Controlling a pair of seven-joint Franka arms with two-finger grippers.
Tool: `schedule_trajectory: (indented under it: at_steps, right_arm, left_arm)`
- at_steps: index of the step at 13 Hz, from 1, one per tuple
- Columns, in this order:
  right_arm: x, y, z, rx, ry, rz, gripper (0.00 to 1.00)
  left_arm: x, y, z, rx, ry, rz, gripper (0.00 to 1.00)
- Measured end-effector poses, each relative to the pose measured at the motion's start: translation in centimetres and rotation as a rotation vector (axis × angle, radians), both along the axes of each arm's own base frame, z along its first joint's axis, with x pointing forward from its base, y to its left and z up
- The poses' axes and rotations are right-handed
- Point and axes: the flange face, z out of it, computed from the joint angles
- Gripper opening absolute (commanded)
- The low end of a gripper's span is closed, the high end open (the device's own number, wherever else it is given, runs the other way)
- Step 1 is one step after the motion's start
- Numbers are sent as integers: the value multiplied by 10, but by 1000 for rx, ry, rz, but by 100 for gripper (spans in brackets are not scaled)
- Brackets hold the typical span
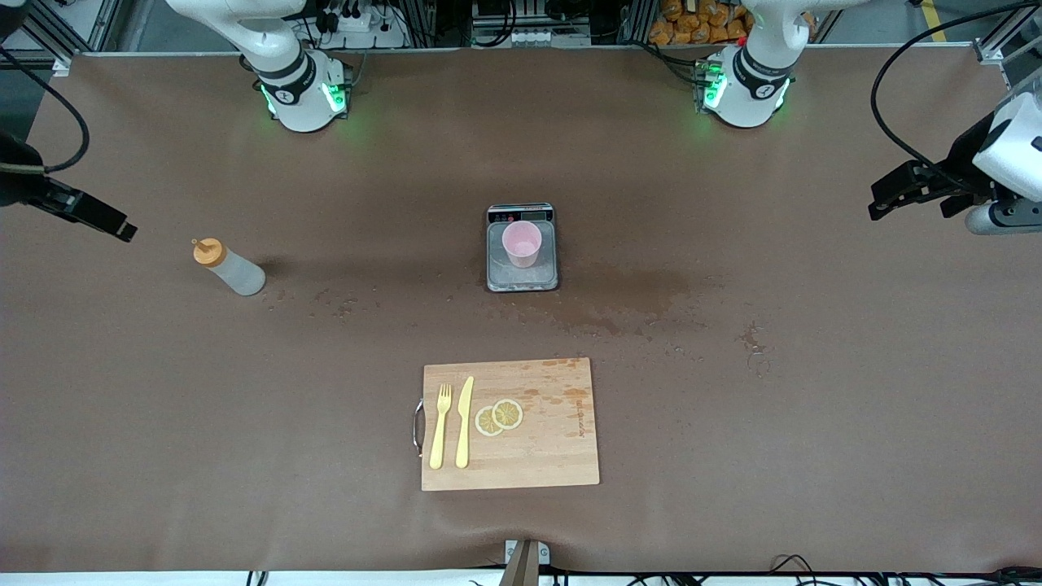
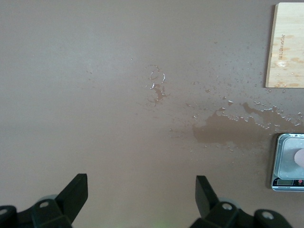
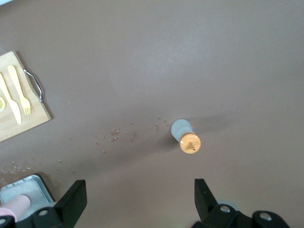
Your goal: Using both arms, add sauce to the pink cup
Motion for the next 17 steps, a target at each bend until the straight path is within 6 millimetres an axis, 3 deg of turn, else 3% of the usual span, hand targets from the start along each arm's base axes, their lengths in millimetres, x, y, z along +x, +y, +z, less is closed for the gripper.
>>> schedule_trajectory:
  at_steps: [4,8,12,17]
  right_arm:
    - [0,-21,2,5,-3,64,100]
    - [0,-19,2,-12,-3,74,100]
    - [1,-4,3,-47,-5,107,100]
    - [4,-3,6,-51,-38,109,100]
  left_arm:
    - [0,0,-1,0,3,0,100]
    - [0,0,-2,0,5,0,100]
    - [1,0,-2,0,-1,0,100]
    - [2,-8,0,-1,-18,-14,100]
